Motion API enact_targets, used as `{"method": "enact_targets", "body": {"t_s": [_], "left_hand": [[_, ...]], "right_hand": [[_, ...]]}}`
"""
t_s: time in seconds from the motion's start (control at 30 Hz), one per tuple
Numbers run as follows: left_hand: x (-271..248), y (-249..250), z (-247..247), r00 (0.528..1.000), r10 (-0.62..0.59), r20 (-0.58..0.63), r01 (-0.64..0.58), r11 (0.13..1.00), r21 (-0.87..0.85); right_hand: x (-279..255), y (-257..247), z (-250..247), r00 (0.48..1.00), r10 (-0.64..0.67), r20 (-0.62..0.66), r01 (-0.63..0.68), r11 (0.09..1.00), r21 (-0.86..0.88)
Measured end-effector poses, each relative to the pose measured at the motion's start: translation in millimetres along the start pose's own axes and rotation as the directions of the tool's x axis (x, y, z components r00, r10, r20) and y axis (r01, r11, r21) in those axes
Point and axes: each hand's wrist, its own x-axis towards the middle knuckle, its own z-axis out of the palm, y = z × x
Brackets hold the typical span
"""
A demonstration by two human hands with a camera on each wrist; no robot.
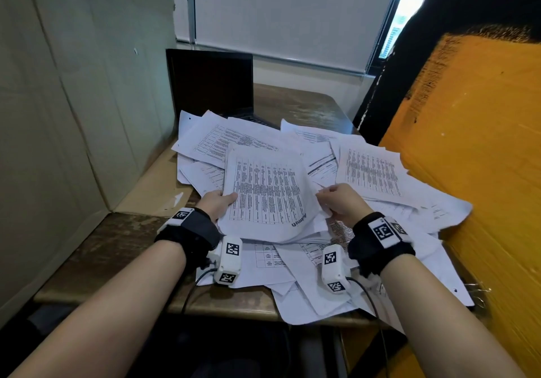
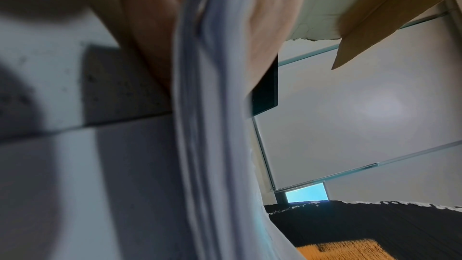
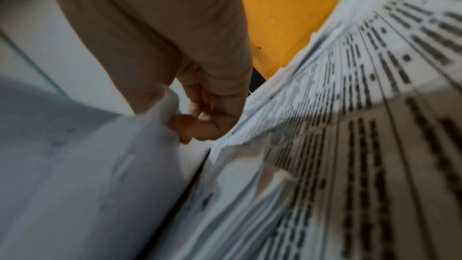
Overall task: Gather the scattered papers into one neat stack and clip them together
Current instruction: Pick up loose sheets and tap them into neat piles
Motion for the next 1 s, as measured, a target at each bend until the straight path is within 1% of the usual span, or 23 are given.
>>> {"method": "enact_targets", "body": {"t_s": [0.07,0.13,0.23,0.3,0.33,0.37,0.4,0.47,0.5,0.53,0.57,0.6,0.63,0.67,0.73,0.77,0.8,0.83,0.87,0.9,0.93,0.97,1.0], "left_hand": [[8.8,-4.9,0.9,1.000,-0.001,-0.003,0.001,1.000,0.004],[3.0,-0.3,2.1,1.000,0.019,-0.015,-0.018,1.000,0.023],[-4.1,3.6,3.7,0.999,0.030,-0.043,-0.026,0.994,0.108],[-3.9,2.5,3.9,0.998,0.034,-0.044,-0.028,0.989,0.143],[-4.2,2.9,3.7,0.998,0.045,-0.039,-0.038,0.985,0.166],[-4.4,3.5,3.8,0.998,0.053,-0.042,-0.045,0.980,0.192],[-3.9,3.9,3.6,0.997,0.064,-0.047,-0.053,0.976,0.211],[-4.0,4.2,4.2,0.995,0.077,-0.062,-0.062,0.974,0.219],[-4.1,3.9,4.7,0.994,0.087,-0.066,-0.070,0.972,0.225],[-2.8,3.2,5.5,0.993,0.089,-0.073,-0.070,0.971,0.230],[-2.0,2.9,6.4,0.993,0.092,-0.077,-0.072,0.971,0.228],[-2.1,2.8,6.8,0.992,0.096,-0.081,-0.076,0.972,0.225],[-1.5,2.7,7.2,0.991,0.099,-0.086,-0.079,0.974,0.213],[-1.5,2.7,7.2,0.991,0.100,-0.085,-0.081,0.975,0.209],[-1.0,3.1,7.7,0.992,0.096,-0.077,-0.079,0.976,0.202],[-1.4,3.3,7.5,0.993,0.094,-0.067,-0.079,0.977,0.197],[-0.6,2.5,7.3,0.994,0.088,-0.061,-0.075,0.979,0.188],[-0.1,1.6,7.1,0.995,0.083,-0.052,-0.071,0.980,0.187],[0.2,1.1,7.0,0.995,0.082,-0.054,-0.070,0.978,0.197],[0.6,0.9,6.9,0.995,0.081,-0.056,-0.068,0.976,0.206],[0.3,0.9,7.2,0.995,0.082,-0.060,-0.068,0.976,0.206],[-2.0,3.5,6.8,0.995,0.074,-0.068,-0.059,0.978,0.202],[-2.5,4.4,7.0,0.995,0.072,-0.071,-0.057,0.979,0.198]], "right_hand": [[2.7,-0.7,0.4,0.985,-0.141,-0.095,0.115,0.965,-0.236],[1.7,-5.2,1.6,0.948,-0.276,-0.161,0.194,0.897,-0.396],[-0.7,-18.1,0.1,0.890,-0.406,-0.209,0.249,0.815,-0.523],[-1.6,-30.4,-8.9,0.849,-0.443,-0.287,0.236,0.805,-0.544],[-0.7,-36.7,-16.3,0.814,-0.470,-0.342,0.247,0.813,-0.528],[-1.6,-43.8,-25.2,0.761,-0.510,-0.401,0.281,0.816,-0.505],[-2.2,-50.6,-35.2,0.689,-0.554,-0.467,0.332,0.814,-0.477],[-8.3,-63.7,-54.3,0.520,-0.600,-0.608,0.463,0.796,-0.390],[-11.6,-69.8,-61.4,0.456,-0.574,-0.680,0.518,0.793,-0.321],[-12.0,-74.1,-68.1,0.424,-0.514,-0.746,0.555,0.798,-0.234],[-11.2,-76.5,-73.0,0.431,-0.430,-0.793,0.578,0.807,-0.123],[-8.2,-76.8,-76.2,0.473,-0.328,-0.818,0.590,0.808,0.017],[-3.3,-74.7,-77.7,0.545,-0.219,-0.809,0.575,0.800,0.172],[3.0,-70.0,-76.9,0.639,-0.128,-0.758,0.518,0.800,0.302],[10.3,-58.2,-69.2,0.811,-0.063,-0.582,0.350,0.850,0.395],[13.9,-50.9,-61.6,0.873,-0.045,-0.485,0.275,0.868,0.414],[15.1,-44.4,-53.3,0.912,-0.040,-0.408,0.226,0.879,0.419],[12.5,-39.9,-43.9,0.942,-0.034,-0.333,0.174,0.898,0.403],[13.5,-33.9,-34.5,0.958,-0.032,-0.285,0.134,0.929,0.344],[12.7,-31.7,-26.7,0.971,0.044,-0.235,0.033,0.949,0.315],[7.5,-32.3,-17.7,0.973,0.077,-0.217,-0.036,0.982,0.186],[0.8,-28.7,-5.7,0.965,0.021,-0.262,-0.064,0.986,-0.155],[-0.7,-24.3,-1.1,0.969,-0.038,-0.243,-0.053,0.931,-0.361]]}}
